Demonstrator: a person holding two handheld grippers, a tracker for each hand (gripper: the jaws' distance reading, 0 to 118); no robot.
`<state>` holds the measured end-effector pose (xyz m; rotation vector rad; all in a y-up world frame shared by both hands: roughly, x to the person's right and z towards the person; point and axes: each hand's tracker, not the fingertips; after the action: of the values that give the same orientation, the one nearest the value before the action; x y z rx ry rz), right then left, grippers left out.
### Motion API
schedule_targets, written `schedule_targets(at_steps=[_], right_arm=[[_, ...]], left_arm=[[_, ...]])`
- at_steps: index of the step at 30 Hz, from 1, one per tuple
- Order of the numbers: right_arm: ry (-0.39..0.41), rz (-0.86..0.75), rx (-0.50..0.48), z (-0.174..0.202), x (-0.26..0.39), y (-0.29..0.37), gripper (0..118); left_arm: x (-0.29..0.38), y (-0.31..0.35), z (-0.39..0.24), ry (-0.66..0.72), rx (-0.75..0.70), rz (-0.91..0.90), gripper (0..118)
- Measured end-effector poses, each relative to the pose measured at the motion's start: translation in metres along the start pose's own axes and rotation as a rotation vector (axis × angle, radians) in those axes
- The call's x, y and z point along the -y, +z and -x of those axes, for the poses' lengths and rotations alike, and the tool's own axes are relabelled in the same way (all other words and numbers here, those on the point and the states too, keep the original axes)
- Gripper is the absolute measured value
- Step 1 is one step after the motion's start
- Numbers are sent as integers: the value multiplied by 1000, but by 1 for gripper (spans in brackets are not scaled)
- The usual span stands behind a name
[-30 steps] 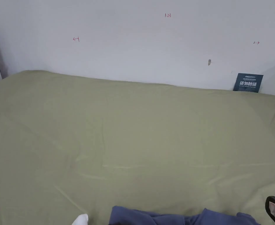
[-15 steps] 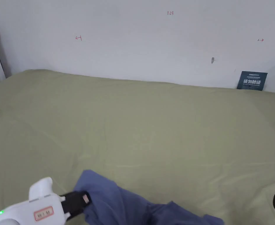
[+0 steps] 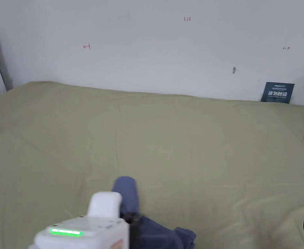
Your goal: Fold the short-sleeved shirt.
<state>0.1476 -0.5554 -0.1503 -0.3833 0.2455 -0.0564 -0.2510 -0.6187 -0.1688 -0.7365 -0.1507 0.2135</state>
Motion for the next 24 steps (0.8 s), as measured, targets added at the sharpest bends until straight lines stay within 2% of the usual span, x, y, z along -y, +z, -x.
schedule_targets(at_steps=[3, 4, 6, 7, 8, 10, 14, 17, 19, 20, 22, 24], right_arm=[[-12, 1, 16, -4, 2, 5, 0], [-16, 0, 19, -4, 2, 7, 0], [-22, -4, 27, -6, 3, 10, 0], [-24, -4, 32, -7, 3, 10, 0], [-28, -3, 36, -9, 3, 10, 0], [-38, 5, 37, -11, 4, 10, 0], [-38, 5, 30, -11, 4, 11, 0], [-41, 5, 17, -8, 4, 9, 0], [-43, 11, 9, -4, 6, 8, 0], [-43, 14, 4, -2, 8, 8, 0], [-40, 20, -7, 2, 11, 9, 0], [-38, 27, -15, 4, 12, 9, 0]], left_arm=[[13, -34, -35, -84, 101, 145, 12], [19, -44, -42, -94, 111, 184, 18], [35, -63, -49, -83, 151, 224, 65], [41, -70, -49, -41, 228, 242, 82], [47, -76, -45, 22, 280, 272, 85], [48, -73, -35, 125, 307, 297, 85], [20, -38, 8, 174, 266, 85, 83], [7, -39, 41, 328, 218, -37, 82], [10, -64, 55, 439, 357, -10, 77], [13, -73, 54, 431, 383, 9, 61], [24, -91, 44, 353, 365, 35, 16], [45, -112, 35, 304, 410, 95, 11]])
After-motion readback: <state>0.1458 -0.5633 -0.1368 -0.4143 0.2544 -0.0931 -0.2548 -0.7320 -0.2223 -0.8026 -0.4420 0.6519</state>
